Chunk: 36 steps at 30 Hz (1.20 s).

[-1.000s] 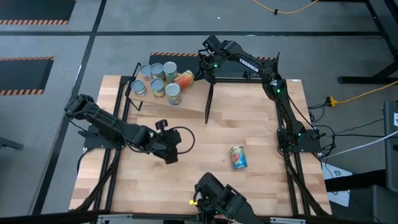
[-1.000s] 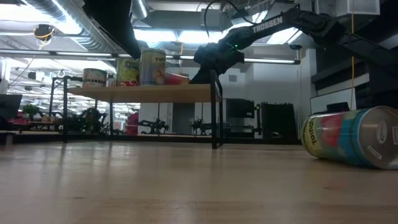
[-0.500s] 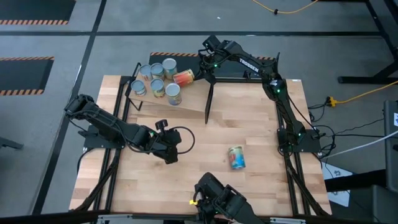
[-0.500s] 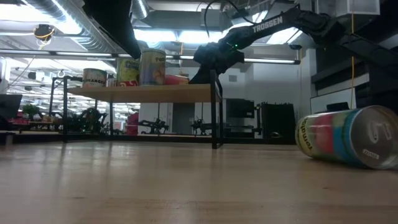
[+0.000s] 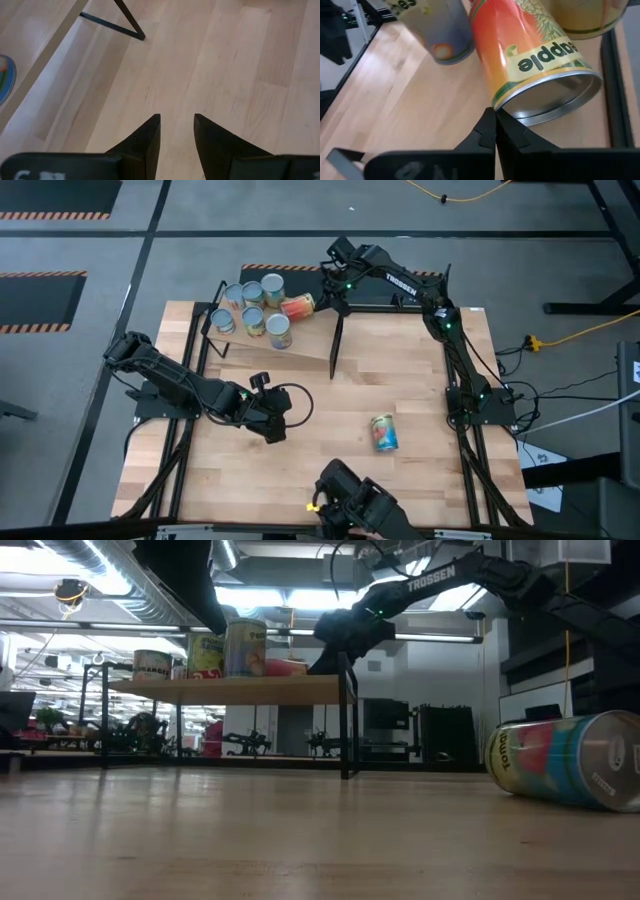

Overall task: Pick and place cans onto a shelf
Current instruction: Put the canned pineapple on the shelf

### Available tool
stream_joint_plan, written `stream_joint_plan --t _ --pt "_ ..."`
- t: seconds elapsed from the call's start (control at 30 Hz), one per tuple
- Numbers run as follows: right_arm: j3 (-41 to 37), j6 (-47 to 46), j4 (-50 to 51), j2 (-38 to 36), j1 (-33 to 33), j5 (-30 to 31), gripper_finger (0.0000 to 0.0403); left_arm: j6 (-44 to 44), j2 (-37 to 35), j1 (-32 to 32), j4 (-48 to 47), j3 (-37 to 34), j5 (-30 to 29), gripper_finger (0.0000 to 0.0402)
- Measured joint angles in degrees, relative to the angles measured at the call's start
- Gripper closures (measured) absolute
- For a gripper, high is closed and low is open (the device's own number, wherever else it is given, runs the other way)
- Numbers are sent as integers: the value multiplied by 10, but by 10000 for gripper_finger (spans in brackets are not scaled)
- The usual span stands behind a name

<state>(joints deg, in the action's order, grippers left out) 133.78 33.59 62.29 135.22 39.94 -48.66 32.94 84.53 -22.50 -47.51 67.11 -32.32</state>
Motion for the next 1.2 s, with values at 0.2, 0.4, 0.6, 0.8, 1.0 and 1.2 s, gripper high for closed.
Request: stream_joint_plan --t 0.2,0.4,0.6,0.8,1.0,1.2 --pt "0 27 33 -3 0 -7 399 0 0 0 0 0 0 291" --pt "7 27 56 -9 2 0 399 0 0 0 0 0 0 291" --pt "12 27 89 -26 7 21 399 0 0 0 2 0 0 291" --pt "11 27 109 -50 9 60 399 0 0 0 5 0 0 291" --pt "12 27 136 -83 9 95 399 0 0 0 5 0 -1 291" --pt "12 25 140 -119 -5 203 399 0 0 0 6 0 -2 291"
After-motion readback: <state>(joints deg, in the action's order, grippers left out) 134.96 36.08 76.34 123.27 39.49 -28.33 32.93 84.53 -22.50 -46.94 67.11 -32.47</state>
